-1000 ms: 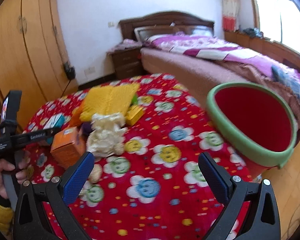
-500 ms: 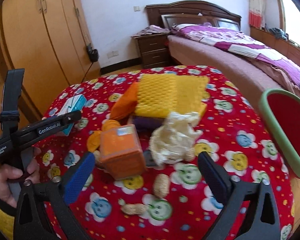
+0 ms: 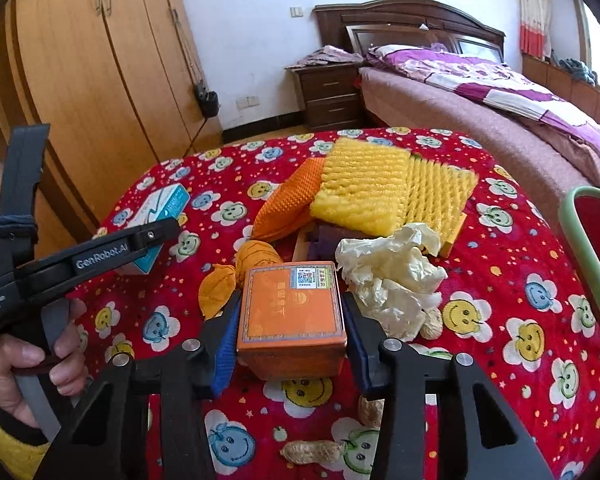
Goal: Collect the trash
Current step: 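Carry the medicine box with the left tool and orange box with the right tool over the red bucket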
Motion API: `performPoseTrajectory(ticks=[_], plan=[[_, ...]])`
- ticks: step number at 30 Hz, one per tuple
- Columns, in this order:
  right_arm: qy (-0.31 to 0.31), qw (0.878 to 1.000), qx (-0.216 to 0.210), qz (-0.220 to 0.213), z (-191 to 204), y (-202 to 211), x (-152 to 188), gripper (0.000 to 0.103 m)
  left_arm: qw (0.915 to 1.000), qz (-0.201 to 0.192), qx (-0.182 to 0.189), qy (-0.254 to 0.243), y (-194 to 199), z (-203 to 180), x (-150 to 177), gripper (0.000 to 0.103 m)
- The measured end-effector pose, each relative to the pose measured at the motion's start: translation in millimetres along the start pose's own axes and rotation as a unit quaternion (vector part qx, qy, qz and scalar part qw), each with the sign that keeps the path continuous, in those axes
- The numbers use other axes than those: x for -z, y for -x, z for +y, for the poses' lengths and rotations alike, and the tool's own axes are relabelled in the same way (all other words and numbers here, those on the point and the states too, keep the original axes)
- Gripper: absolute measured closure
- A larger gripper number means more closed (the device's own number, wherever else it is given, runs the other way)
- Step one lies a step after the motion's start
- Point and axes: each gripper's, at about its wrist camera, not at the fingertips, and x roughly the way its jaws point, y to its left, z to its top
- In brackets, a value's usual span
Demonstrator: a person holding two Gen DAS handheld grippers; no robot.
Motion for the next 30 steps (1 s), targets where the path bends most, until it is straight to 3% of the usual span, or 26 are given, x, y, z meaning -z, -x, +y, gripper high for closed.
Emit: performPoseTrajectory(ticks=[5,14,30], plan=[[-0.019,0.999,-0.017,-0.02,-9,25,2,0.056,0.9999,-0.007,-0.003,-0.015,2,-9,2,0.051],[-0.036,0.998,-0.001,-0.05,-34,72,18,0.056,0.9993,-0.015,0.01,-0.033,16,-30,3,0.051],[-0.087,0.99,0.018,-0.112,-91,122,22,0.056,0.9945,-0.007,0.09,-0.053,69,-85,12,0.051]])
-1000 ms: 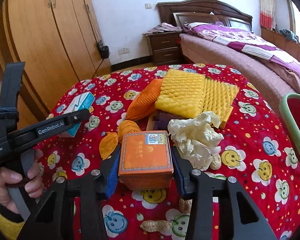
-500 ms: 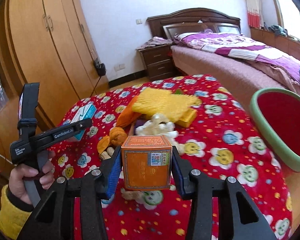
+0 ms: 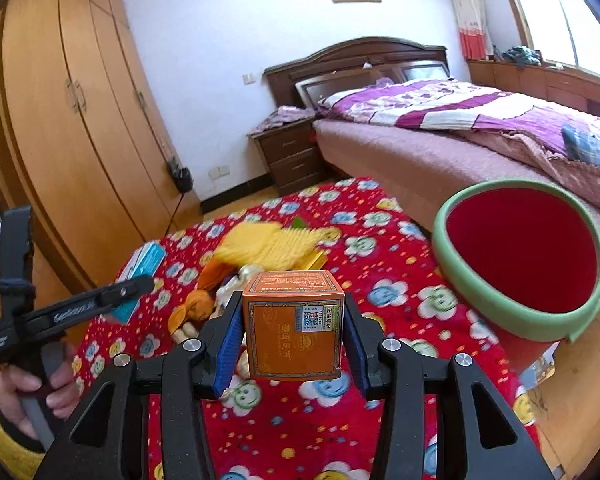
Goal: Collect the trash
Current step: 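Carry the medicine box with the left tool and orange box with the right tool over the red bucket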
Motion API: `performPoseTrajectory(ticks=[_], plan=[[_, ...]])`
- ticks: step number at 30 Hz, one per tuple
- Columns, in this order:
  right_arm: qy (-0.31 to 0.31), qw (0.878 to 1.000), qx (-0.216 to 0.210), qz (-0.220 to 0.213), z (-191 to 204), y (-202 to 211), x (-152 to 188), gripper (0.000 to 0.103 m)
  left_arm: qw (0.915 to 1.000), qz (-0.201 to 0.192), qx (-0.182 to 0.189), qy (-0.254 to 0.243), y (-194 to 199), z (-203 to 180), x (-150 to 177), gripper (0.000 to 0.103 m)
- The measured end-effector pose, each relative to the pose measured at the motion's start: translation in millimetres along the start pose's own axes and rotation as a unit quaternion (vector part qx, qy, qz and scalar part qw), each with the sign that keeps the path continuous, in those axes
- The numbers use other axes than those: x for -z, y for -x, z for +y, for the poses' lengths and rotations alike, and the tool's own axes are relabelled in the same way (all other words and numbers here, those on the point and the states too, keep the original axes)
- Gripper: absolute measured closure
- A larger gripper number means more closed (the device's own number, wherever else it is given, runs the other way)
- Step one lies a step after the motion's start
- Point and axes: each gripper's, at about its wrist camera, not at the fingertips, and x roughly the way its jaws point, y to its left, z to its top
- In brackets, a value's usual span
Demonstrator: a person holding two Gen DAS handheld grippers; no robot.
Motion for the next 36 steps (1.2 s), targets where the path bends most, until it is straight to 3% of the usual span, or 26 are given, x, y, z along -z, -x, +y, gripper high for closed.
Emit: performPoseTrajectory(ticks=[16,36], plan=[[-0.066,0.996,0.038,-0.05,-84,37,-13,0.056,0.9957,0.02,0.075,-0.05,-13,-112,-2,0.051],[-0.14,0.982,0.109,-0.068,-183,56,-6,0.056,0.9829,0.056,0.127,-0.121,-84,-222,-4,0.051]])
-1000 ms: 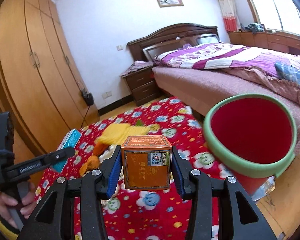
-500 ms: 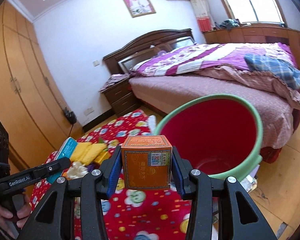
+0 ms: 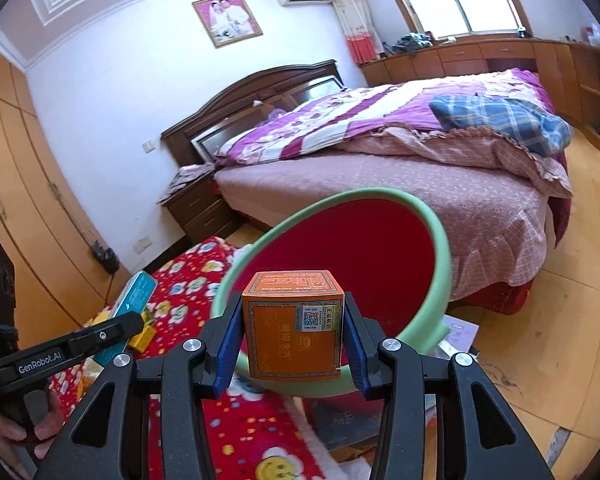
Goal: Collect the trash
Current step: 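Carry the medicine box with the left tool and orange box with the right tool over the red bucket, then open the left tool and right tool to drop both boxes into the bucket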
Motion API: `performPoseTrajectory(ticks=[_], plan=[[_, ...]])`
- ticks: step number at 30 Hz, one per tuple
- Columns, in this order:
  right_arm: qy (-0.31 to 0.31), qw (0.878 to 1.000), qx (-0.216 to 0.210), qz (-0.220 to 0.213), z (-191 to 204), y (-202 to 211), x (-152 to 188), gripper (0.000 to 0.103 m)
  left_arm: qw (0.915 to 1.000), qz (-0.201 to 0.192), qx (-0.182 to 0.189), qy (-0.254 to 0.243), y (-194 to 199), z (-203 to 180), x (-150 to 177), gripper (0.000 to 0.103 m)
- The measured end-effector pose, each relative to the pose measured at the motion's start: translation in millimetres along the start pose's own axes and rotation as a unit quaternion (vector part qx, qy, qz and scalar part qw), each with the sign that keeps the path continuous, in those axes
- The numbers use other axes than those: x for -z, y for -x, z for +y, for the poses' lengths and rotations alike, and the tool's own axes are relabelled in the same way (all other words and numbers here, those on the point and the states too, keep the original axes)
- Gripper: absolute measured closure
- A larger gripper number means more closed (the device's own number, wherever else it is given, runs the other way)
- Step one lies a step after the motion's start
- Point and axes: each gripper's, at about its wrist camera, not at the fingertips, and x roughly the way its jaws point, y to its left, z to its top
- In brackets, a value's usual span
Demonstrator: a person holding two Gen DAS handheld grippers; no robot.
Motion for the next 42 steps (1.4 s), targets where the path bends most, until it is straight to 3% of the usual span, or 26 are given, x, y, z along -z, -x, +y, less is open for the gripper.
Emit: performPoseTrajectory(ticks=[18,26,32,42], plan=[[-0.024,0.999,0.02,0.02,-31,-31,-2,0.056,0.9986,0.025,0.019,-0.042,-63,-26,-10,0.051],[-0.034,0.999,0.02,0.026,-39,-38,-2,0.055,0.9982,0.012,0.023,-0.053,-61,-32,-12,0.05],[-0.04,0.999,0.022,0.015,-40,-33,-5,0.048,0.9988,0.013,0.022,-0.042,-56,-28,-11,0.05],[-0.041,0.999,0.015,0.011,-34,-21,-3,0.048,0.9995,0.01,0.016,-0.025,-37,-19,-4,0.05]])
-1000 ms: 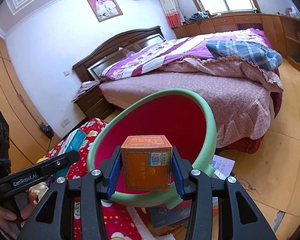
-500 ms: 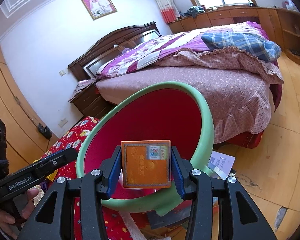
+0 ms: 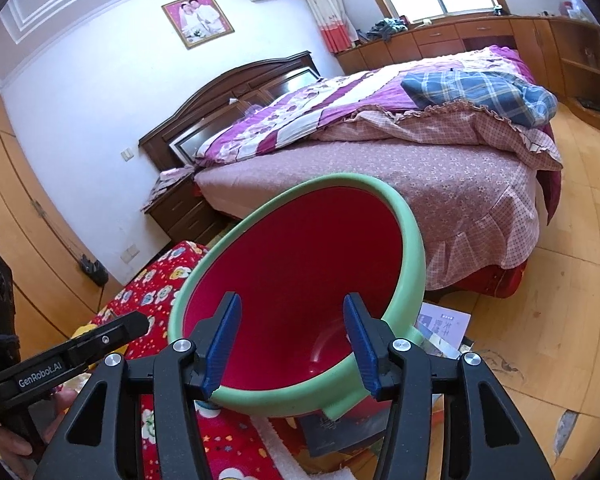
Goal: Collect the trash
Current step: 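Open the left tool and right tool to drop both boxes into the bucket, then move both tools back over the trash items on the bedspread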
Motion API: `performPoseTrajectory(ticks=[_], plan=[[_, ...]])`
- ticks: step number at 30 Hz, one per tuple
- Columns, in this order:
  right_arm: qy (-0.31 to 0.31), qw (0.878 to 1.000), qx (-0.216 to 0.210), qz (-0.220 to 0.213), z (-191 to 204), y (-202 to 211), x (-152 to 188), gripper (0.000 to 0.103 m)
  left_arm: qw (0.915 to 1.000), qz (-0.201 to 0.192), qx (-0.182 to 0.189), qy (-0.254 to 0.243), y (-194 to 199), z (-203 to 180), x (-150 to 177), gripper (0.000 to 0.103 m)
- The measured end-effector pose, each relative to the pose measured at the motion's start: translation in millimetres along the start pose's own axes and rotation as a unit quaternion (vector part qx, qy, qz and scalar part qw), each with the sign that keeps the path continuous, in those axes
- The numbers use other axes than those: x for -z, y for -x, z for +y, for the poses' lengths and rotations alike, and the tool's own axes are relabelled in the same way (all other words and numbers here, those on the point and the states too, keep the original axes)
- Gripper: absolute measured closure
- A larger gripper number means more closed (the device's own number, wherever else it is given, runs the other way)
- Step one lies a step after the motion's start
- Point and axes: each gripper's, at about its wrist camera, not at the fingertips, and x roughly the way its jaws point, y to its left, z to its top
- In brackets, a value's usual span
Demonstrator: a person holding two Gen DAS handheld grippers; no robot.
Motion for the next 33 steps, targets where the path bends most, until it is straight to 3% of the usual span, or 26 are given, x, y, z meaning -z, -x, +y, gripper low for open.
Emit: performPoseTrajectory(ticks=[33], plan=[[0.052,0.996,-0.065,0.03,81,33,35,0.048,0.993,-0.054,-0.07,0.077,120,66,48,0.05]])
